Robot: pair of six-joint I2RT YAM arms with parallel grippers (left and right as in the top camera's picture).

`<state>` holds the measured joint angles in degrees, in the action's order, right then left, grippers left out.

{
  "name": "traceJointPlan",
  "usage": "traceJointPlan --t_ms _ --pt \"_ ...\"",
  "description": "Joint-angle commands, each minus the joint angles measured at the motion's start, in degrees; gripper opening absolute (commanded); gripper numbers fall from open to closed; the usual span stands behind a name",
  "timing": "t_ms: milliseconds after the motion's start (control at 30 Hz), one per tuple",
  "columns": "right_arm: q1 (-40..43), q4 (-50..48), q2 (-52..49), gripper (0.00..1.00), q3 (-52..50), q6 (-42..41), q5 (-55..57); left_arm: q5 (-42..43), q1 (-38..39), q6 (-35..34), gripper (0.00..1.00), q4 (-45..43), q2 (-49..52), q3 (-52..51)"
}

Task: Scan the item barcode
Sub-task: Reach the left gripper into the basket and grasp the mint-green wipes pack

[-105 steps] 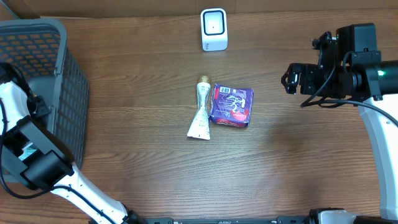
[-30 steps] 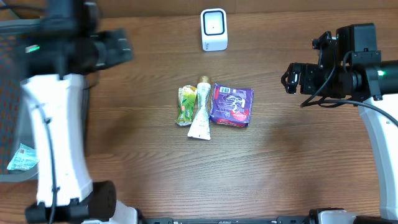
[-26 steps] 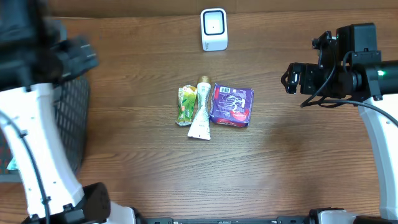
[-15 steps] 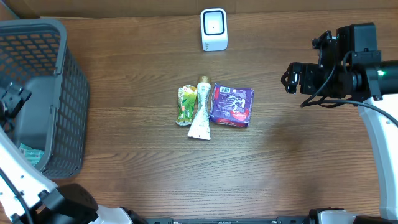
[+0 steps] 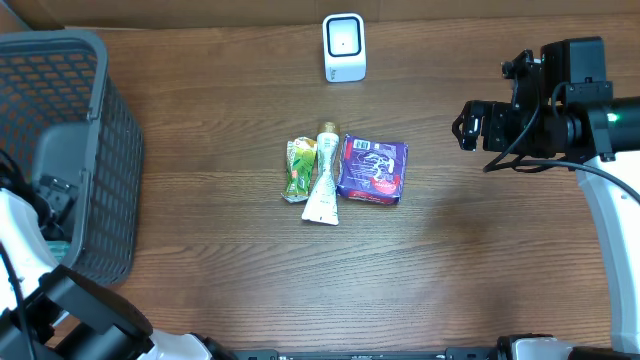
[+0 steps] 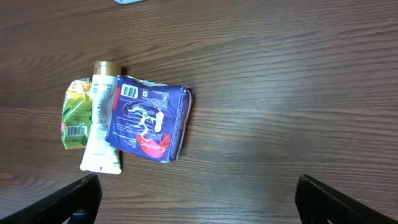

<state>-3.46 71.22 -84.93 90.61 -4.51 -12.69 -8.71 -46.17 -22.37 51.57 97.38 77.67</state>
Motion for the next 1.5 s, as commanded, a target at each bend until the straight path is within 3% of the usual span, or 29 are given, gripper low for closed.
traceJointPlan --t_ms 0,433,600,667,700,833,1100,1467 --pt "-0.04 -0.17 -0.07 1.0 -0.76 -0.15 -0.26 -4.48 -0.42 0.02 1.0 -0.92 2.45 -1.95" --pt "-0.04 -0.2 -0.13 1.0 -1.42 -0.15 -0.26 -12.9 -0.96 -2.12 1.0 -1.07 13.55 -2.1" --pt "-0.04 -0.2 -0.13 1.0 -1.42 -0.17 -0.28 -13.99 -1.16 -2.08 0.93 -1.97 16.87 -2.1" --pt "-0.04 -0.2 -0.13 1.0 -1.42 -0.15 -0.28 -13.97 -1.16 -2.08 0.82 -2.16 17.79 -2.1" --pt "-0.04 -0.2 -0.13 1.0 -1.42 -0.17 -0.28 -13.97 -1.16 -2.08 0.62 -2.21 18.27 -2.1" --pt "-0.04 -0.24 -0.13 1.0 -1.42 -0.17 -0.28 -13.94 -1.16 -2.08 0.04 -2.36 18.58 -2.08" --pt "-0.04 -0.26 -0.13 1.0 -1.42 -0.15 -0.26 -10.36 -0.59 -2.03 0.04 0.35 18.03 1.29" --pt "-0.04 -0.59 -0.13 1.0 -1.42 -0.15 -0.28 -4.24 6.29 3.76 0.04 20.0 13.9 32.89"
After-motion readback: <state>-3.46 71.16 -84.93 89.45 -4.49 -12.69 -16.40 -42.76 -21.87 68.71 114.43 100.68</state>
